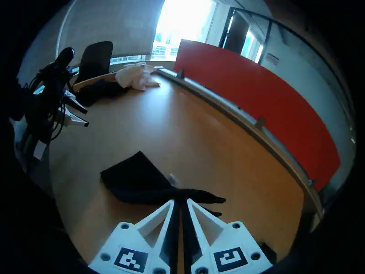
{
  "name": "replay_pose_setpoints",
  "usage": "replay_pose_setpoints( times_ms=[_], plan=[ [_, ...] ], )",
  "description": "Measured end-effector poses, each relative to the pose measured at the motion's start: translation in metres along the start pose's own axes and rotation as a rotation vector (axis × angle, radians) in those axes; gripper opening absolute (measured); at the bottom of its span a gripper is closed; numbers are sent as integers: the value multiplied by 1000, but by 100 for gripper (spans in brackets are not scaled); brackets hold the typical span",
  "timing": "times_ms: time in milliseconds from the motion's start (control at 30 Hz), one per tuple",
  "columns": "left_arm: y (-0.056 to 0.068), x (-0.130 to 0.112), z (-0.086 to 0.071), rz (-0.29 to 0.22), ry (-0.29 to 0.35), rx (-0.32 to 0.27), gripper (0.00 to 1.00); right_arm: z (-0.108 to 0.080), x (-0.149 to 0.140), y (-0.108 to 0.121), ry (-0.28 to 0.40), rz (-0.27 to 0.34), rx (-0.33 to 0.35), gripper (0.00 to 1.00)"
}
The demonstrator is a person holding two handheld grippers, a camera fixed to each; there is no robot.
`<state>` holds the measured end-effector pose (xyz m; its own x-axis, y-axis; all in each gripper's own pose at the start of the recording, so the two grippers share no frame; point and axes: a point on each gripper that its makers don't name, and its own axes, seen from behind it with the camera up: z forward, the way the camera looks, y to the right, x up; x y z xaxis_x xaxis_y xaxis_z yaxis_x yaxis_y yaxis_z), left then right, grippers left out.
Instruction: Fold towel
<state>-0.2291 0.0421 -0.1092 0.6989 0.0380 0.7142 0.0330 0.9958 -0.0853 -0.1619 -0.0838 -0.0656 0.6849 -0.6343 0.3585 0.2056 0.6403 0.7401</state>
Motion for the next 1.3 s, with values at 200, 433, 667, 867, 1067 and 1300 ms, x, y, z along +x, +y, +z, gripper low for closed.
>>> replay_pose_setpoints(
  times_ms=[200, 433, 667, 867, 1067, 1300],
  plan=[
    [-1, 4, -2, -3, 7, 0, 100, 10, 11, -14, 9, -29, 32, 9],
    [-3, 10, -6, -7, 21, -1, 100, 26, 24, -43, 20, -52, 93, 9],
    [-5, 14, -10, -1, 34, 1, 100, 48, 36, -74, 25, -69, 156, 10],
    [-11, 12, -14, 1, 37, 11, 100, 68, 38, -110, 19, -68, 233, 10],
    [-19, 7, -16, -8, 30, 24, 100, 86, 22, -140, -32, -88, 290, 43],
    [-26, 4, -16, -14, 26, 32, 100, 88, 12, -140, -57, -61, 296, 76]
  ],
)
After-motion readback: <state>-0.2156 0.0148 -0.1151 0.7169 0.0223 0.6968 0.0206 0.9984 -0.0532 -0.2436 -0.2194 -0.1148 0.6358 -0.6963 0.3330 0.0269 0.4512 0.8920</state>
